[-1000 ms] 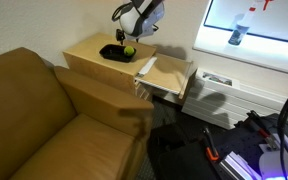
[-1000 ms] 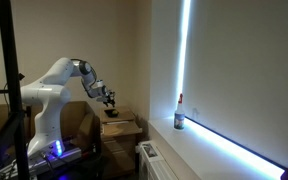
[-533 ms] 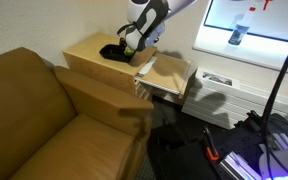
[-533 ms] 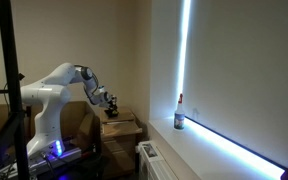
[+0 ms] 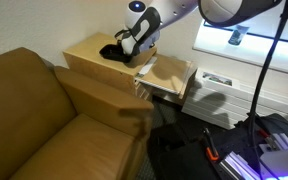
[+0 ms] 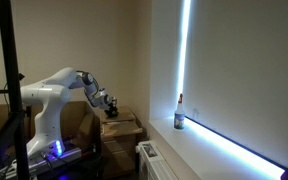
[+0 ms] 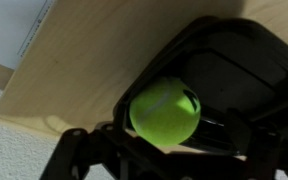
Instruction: Remove the ball from the box and put it on the sliding tray
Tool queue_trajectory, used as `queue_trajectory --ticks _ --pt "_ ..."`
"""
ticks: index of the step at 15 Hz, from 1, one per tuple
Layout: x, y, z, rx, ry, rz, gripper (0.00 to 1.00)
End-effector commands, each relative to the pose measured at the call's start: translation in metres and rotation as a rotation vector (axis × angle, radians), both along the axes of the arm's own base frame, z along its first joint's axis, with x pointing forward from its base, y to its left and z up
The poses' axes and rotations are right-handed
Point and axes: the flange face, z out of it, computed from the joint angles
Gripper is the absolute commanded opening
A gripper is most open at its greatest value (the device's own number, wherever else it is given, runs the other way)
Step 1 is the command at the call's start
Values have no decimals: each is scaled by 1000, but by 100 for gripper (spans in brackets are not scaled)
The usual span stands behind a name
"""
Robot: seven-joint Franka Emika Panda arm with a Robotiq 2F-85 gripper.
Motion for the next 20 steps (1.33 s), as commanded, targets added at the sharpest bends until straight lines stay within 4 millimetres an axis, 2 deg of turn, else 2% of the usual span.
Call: queue_trajectory --ticks 1,2,3,7,11,15,18,20 --pt "7 2 -15 -1 -15 -11 100" --pt "8 2 -17 -4 -16 -9 75" --pt "10 2 -17 -11 -26 -8 73" --pt "17 4 -6 -10 -50 -2 45" --pt "22 9 10 -2 -76 1 44" --pt "33 4 44 -22 -105 -24 44" --pt "39 -15 94 -88 -21 -94 44" --pt "35 -29 132 -101 85 -140 44"
